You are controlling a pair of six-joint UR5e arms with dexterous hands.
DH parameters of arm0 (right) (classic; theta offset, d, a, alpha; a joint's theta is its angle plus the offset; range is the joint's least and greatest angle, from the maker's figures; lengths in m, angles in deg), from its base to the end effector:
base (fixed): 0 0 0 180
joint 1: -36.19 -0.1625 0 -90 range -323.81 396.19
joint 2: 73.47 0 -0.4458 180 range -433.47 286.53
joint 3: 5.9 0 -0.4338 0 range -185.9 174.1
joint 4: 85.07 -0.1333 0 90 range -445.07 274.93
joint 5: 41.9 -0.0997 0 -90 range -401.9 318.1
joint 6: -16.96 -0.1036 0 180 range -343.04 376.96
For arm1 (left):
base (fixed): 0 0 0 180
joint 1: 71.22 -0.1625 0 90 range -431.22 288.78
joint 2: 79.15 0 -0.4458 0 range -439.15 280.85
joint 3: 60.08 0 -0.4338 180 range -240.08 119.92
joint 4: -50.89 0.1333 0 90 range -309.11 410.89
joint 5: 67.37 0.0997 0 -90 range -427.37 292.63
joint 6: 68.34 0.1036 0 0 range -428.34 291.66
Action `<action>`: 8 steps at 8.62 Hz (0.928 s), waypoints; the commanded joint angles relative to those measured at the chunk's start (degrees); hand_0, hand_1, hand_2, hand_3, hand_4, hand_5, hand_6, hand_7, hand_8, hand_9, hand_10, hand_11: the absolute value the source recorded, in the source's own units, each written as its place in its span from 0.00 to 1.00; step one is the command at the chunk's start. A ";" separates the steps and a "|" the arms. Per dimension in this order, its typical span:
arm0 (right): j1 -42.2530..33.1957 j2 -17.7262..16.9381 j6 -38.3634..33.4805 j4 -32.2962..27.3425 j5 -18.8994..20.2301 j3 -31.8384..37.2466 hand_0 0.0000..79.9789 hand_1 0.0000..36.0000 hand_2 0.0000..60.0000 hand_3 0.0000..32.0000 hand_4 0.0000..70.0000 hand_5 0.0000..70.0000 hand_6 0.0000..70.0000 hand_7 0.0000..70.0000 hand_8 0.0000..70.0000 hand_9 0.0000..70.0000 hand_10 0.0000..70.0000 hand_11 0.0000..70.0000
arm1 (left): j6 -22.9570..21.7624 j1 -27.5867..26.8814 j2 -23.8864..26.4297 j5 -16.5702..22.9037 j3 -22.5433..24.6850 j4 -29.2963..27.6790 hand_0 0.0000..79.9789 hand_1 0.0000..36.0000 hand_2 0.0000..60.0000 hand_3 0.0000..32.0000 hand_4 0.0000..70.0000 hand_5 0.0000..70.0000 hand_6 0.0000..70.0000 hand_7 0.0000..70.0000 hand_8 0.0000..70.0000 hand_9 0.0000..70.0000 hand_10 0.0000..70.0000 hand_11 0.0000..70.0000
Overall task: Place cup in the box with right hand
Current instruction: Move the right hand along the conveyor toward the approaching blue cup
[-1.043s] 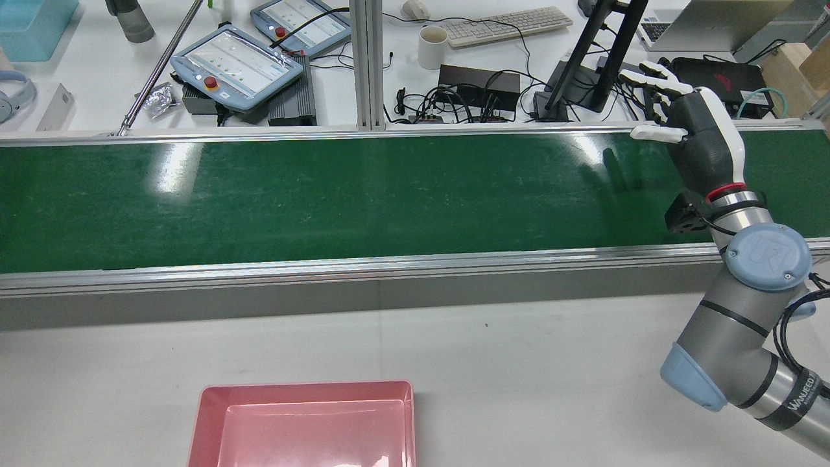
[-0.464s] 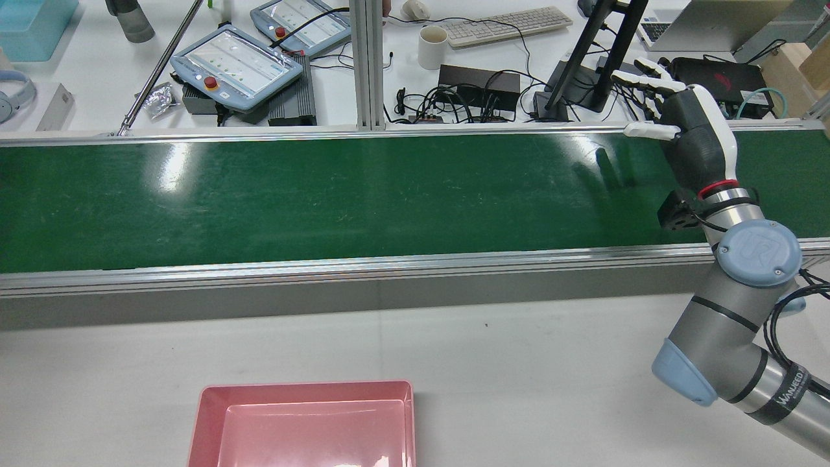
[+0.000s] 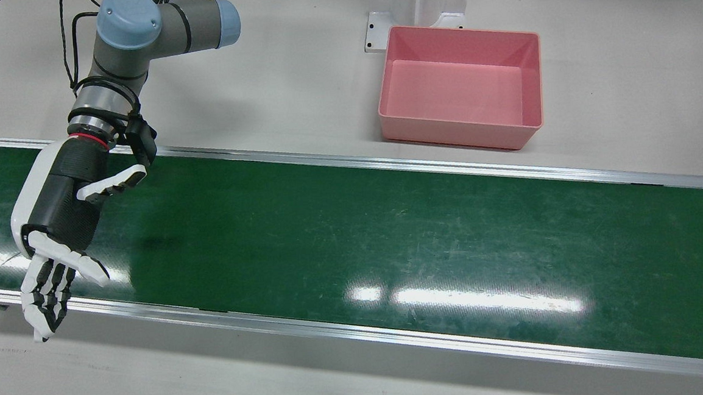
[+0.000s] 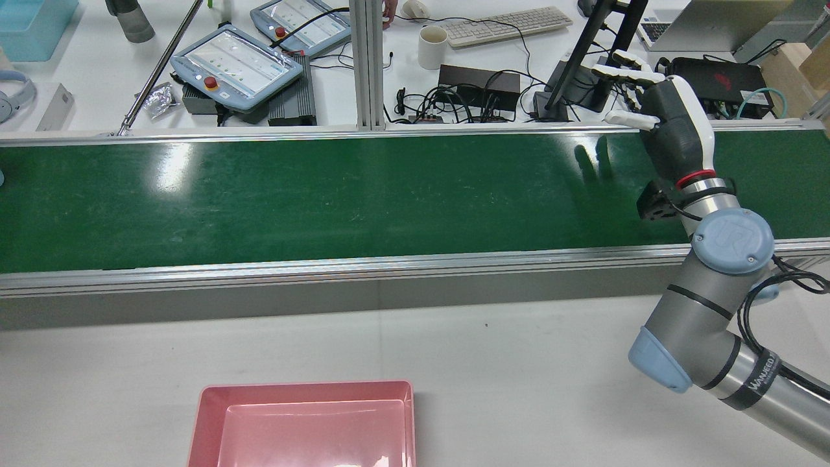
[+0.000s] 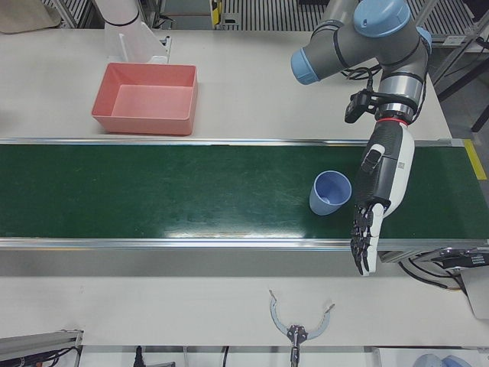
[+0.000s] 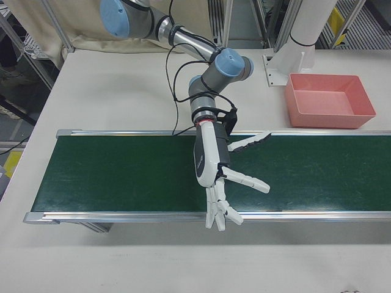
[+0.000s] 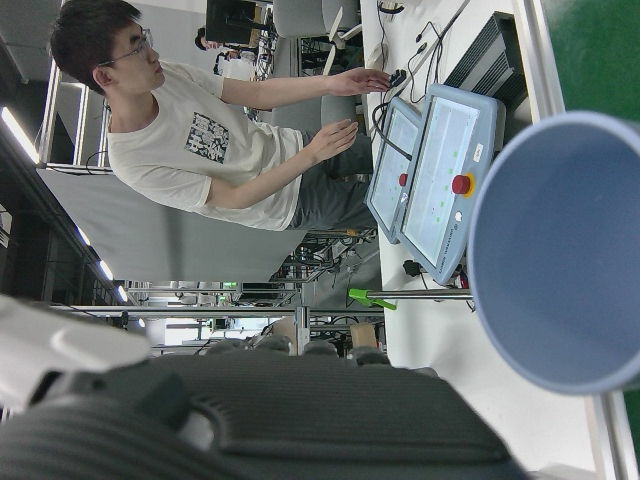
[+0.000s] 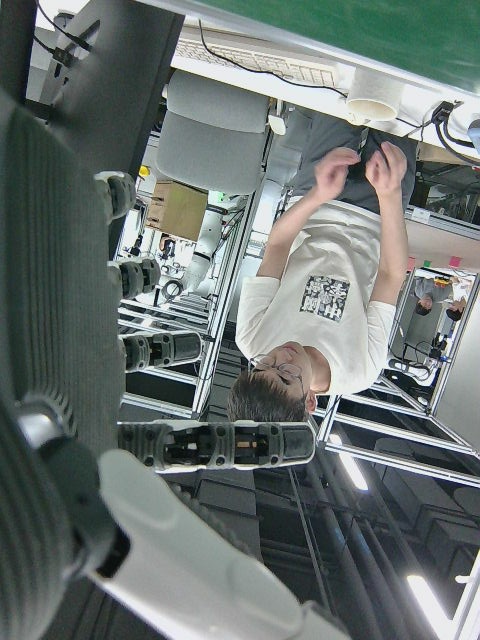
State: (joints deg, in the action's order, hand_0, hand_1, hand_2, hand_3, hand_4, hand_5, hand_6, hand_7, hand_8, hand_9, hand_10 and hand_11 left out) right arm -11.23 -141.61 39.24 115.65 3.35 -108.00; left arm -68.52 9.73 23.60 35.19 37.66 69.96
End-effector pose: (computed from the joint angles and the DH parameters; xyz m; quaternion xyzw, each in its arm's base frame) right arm -0.2678 -0.5963 0.4141 0.1049 -0.7552 0.6446 0.0560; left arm -0.0137 -0.6182 0.5426 -0.1334 0.7031 -0.6860 0.1317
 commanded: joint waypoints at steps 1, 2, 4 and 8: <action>3.02 6.77 0.84 10.17 -3.66 -1.08 0.48 0.09 0.20 0.63 0.58 0.00 0.04 0.43 0.04 0.13 0.00 0.00 | 0.00 0.00 0.00 0.00 0.00 0.00 0.00 0.00 0.00 0.00 0.00 0.00 0.00 0.00 0.00 0.00 0.00 0.00; 4.69 8.62 1.01 12.65 -5.94 -0.65 0.46 0.13 0.29 0.62 0.56 0.00 0.04 0.44 0.04 0.13 0.00 0.00 | 0.00 0.00 0.00 0.00 0.00 0.00 0.00 0.00 0.00 0.00 0.00 0.00 0.00 0.00 0.00 0.00 0.00 0.00; 7.24 10.13 4.25 12.24 -9.47 -0.03 0.35 0.22 0.53 0.63 0.50 0.00 0.04 0.45 0.04 0.13 0.00 0.00 | 0.00 0.08 0.00 0.00 0.00 0.00 0.00 0.00 0.00 0.00 0.00 0.00 0.00 0.00 0.00 0.00 0.00 0.00; 8.39 14.27 6.46 12.24 -10.01 3.84 0.37 0.21 0.49 0.60 0.54 0.00 0.04 0.46 0.03 0.14 0.00 0.00 | 0.00 0.00 0.00 0.00 0.00 0.00 0.00 0.00 0.00 0.00 0.00 0.00 0.00 0.00 0.00 0.00 0.00 0.00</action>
State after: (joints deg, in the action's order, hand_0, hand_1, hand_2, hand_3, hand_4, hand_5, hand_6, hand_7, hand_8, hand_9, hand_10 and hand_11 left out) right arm -3.23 -128.42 44.69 127.86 -6.62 -105.63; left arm -68.51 9.74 23.60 35.20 37.66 69.96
